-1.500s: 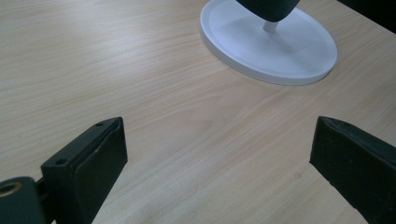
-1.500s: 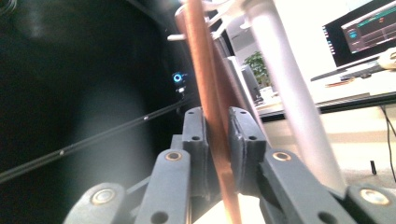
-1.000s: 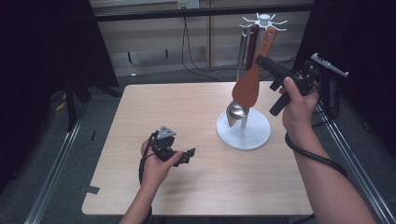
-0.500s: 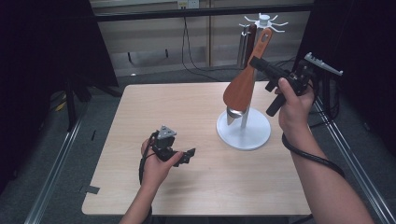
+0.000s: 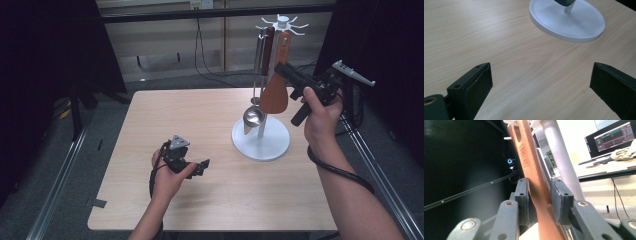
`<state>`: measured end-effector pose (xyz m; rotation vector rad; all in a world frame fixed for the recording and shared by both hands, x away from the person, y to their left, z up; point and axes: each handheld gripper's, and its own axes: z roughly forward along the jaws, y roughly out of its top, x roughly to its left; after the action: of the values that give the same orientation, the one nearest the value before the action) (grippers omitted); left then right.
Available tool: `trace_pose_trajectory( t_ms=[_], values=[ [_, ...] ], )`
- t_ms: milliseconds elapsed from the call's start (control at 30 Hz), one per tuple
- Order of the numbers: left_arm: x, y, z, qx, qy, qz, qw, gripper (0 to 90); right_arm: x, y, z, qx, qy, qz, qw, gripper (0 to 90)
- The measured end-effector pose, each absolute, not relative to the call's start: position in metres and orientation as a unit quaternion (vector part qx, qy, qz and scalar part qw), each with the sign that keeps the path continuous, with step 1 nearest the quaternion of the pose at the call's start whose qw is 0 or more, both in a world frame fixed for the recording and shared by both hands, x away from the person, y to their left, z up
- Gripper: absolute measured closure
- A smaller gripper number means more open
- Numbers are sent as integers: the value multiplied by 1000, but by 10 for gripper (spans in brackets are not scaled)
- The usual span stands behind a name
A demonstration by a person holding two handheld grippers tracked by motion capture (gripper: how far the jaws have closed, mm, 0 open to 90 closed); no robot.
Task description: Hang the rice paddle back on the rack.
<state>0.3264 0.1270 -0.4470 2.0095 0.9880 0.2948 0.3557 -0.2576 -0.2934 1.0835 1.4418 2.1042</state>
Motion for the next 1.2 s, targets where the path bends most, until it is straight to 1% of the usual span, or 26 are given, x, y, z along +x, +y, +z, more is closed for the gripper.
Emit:
trace_pose_trajectory(
  t_ms=[300, 367, 433, 633, 700, 833, 900, 933, 967, 1200],
  values=[
    [326, 127, -447, 808, 391, 118, 424, 42, 349, -261, -297, 400, 514, 731, 203, 473],
    [327, 125, -447, 806, 394, 117, 426, 42, 347, -260, -299, 402, 518, 726, 208, 410],
    [329, 124, -446, 805, 394, 115, 429, 42, 345, -260, -300, 404, 523, 720, 212, 373],
    [328, 121, -445, 813, 383, 117, 423, 42, 337, -258, -302, 397, 536, 712, 219, 324],
    [328, 120, -445, 807, 388, 116, 429, 42, 334, -258, -302, 392, 538, 713, 219, 316],
    [328, 120, -445, 812, 383, 115, 425, 42, 329, -256, -302, 387, 543, 713, 219, 301],
    [327, 119, -445, 806, 388, 113, 432, 42, 327, -256, -302, 384, 545, 712, 220, 295],
    [328, 120, -444, 812, 382, 115, 426, 42, 327, -255, -302, 383, 547, 711, 222, 292],
    [327, 119, -444, 806, 388, 114, 433, 42, 326, -255, -303, 383, 547, 710, 222, 289],
    [327, 121, -443, 811, 383, 118, 427, 42, 322, -249, -307, 375, 563, 702, 221, 254]
  ],
)
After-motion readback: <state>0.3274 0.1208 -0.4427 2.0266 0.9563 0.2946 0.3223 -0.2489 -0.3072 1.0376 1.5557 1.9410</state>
